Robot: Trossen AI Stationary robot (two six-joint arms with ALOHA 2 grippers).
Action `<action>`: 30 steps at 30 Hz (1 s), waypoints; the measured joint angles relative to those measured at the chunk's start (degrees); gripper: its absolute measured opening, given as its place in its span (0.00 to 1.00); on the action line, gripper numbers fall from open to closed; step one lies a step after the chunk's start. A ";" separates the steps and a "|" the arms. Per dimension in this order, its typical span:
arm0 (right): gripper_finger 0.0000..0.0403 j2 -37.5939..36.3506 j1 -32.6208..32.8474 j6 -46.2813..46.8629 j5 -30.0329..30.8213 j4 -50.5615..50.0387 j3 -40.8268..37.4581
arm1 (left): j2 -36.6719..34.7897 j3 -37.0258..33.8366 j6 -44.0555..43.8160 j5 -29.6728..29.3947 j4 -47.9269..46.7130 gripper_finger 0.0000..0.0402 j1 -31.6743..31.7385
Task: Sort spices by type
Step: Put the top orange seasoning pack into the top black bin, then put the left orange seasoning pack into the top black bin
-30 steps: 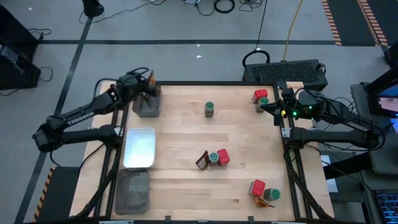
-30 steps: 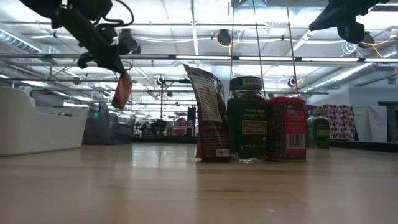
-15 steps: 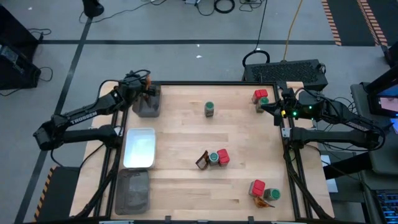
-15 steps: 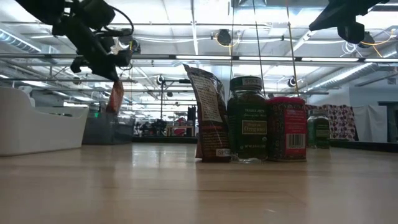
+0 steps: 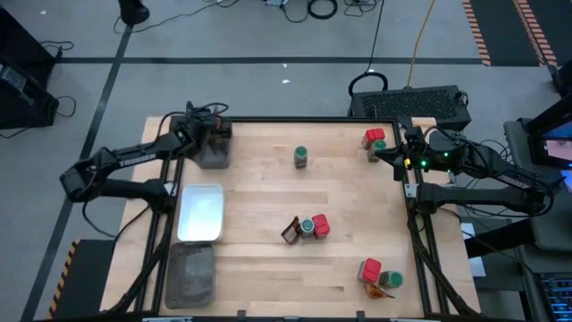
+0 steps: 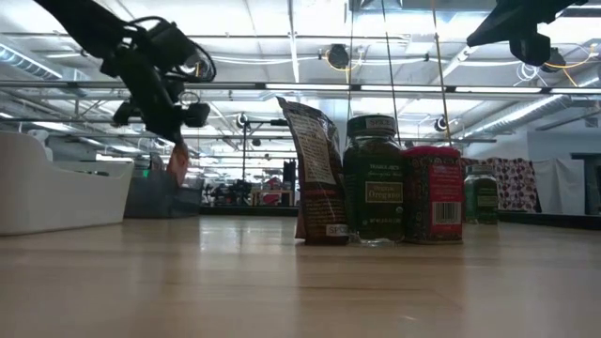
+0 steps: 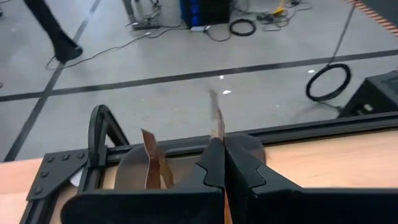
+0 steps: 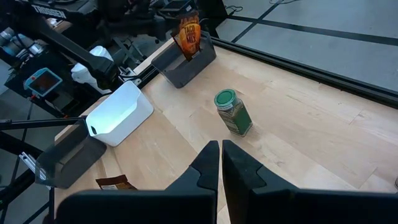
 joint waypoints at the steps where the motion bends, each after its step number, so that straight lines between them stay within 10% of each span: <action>1: 0.00 0.00 0.00 0.00 0.00 0.00 0.00 | 0.72 0.00 -0.61 -0.40 0.04 0.00 0.01; 17: 0.00 0.00 0.00 0.00 0.00 0.00 0.00 | 10.37 0.00 -0.79 -3.46 3.45 0.01 0.02; 30: 0.00 0.00 0.00 -1.53 0.18 0.02 0.00 | 9.83 0.03 -0.76 0.38 3.09 0.27 -0.02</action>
